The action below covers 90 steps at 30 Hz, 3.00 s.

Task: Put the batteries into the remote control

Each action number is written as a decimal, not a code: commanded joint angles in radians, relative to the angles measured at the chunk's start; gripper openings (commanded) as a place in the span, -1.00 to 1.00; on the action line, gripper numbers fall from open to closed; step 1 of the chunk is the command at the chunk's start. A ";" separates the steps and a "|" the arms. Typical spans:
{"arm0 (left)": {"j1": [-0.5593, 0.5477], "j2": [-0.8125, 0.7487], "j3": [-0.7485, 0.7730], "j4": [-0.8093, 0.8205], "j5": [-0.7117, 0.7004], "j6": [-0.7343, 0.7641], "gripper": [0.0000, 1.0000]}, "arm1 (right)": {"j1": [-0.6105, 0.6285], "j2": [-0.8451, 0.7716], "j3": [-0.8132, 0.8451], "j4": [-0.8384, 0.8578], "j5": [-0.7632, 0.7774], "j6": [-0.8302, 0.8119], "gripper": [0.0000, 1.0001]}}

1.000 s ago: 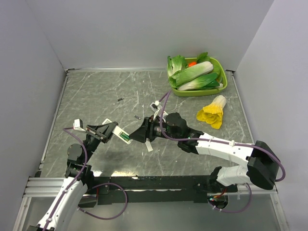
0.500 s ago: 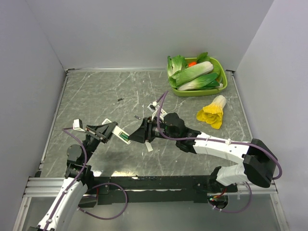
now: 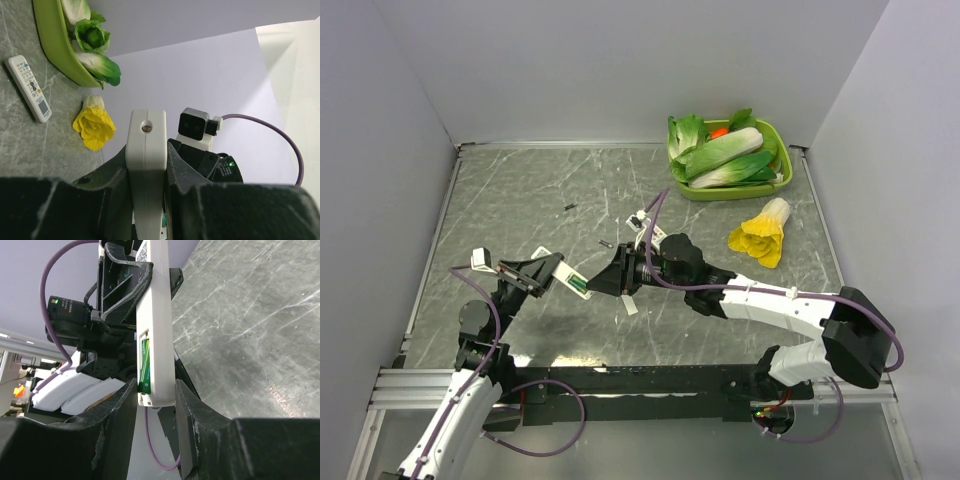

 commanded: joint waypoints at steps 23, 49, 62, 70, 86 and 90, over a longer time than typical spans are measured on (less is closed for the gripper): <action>-0.003 -0.040 -0.135 0.075 0.034 -0.062 -0.96 | 0.008 0.118 0.080 0.018 -0.026 -0.045 -0.48; -0.003 -0.082 -0.112 0.029 0.043 -0.007 -0.96 | 0.011 0.135 0.161 -0.077 -0.038 -0.126 -0.82; -0.003 0.010 -0.066 0.096 0.121 0.120 -0.96 | 0.011 0.154 0.246 -0.128 -0.070 -0.182 -0.12; -0.003 -0.016 -0.063 0.078 0.110 0.125 -0.96 | 0.009 0.174 0.249 -0.137 -0.088 -0.171 -0.16; -0.003 -0.014 -0.073 0.093 0.101 0.108 -0.97 | 0.009 0.145 0.186 -0.129 -0.138 -0.169 -0.27; -0.003 -0.016 -0.070 0.090 0.106 0.113 -0.96 | 0.009 0.146 0.181 -0.131 -0.125 -0.171 -0.56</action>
